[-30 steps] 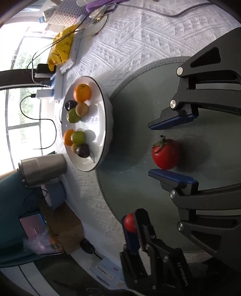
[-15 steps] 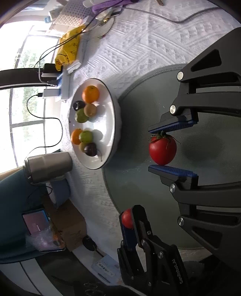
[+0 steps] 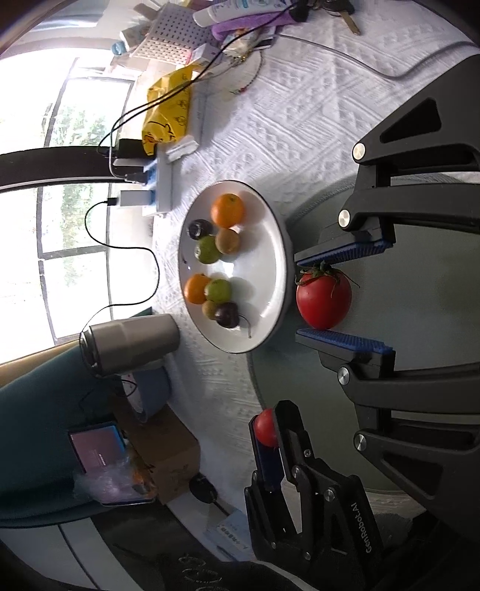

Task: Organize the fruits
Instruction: 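Carry small tomato with left gripper while right gripper carries large tomato to plate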

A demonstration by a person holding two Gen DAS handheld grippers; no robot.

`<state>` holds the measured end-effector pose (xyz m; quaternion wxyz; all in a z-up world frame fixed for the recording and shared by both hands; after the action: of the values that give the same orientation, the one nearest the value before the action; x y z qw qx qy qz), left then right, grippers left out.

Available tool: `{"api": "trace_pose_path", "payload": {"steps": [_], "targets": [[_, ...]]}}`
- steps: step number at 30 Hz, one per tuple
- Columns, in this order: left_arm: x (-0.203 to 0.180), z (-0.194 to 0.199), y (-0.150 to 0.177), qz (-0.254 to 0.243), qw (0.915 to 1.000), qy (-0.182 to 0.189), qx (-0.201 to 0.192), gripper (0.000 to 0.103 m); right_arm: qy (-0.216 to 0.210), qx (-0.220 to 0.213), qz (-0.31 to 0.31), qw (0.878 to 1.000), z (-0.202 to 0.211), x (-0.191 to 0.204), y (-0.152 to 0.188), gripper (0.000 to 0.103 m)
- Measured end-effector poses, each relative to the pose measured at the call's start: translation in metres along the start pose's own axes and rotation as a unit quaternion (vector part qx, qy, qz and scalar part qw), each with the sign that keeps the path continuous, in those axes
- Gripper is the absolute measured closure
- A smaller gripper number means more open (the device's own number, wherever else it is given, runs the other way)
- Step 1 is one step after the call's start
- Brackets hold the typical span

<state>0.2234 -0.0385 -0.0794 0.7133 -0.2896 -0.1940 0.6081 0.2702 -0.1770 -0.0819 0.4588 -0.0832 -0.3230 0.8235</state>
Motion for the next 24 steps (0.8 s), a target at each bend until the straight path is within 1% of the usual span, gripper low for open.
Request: {"api": "trace_pose_path", "payload": {"steps": [15,24], "targets": [[-0.001,-0.025,-0.038,-0.007,0.9999,0.006,-0.012,0.075,0.0,-0.01,0.001,1.0,-0.011,-0.02,-0.031,0.066],[0.004,-0.054,-0.054,-0.001,0.9999,0.014,-0.002,0.075,-0.004,-0.004,-0.002,1.0,-0.031,-0.029,-0.043,0.066]]}}
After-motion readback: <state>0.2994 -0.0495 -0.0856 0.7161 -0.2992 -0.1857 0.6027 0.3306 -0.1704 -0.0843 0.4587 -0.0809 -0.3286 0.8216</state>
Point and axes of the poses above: each gripper's, at about its wrist camera, not at the fingertips, and z roughly against the way its jaws point, x to its left, y to its underside, the point moved 1 cm from there along -z, roughly the way its jaws point, and after that the axes turned 7 degrees about x, right-handed, at the moved point
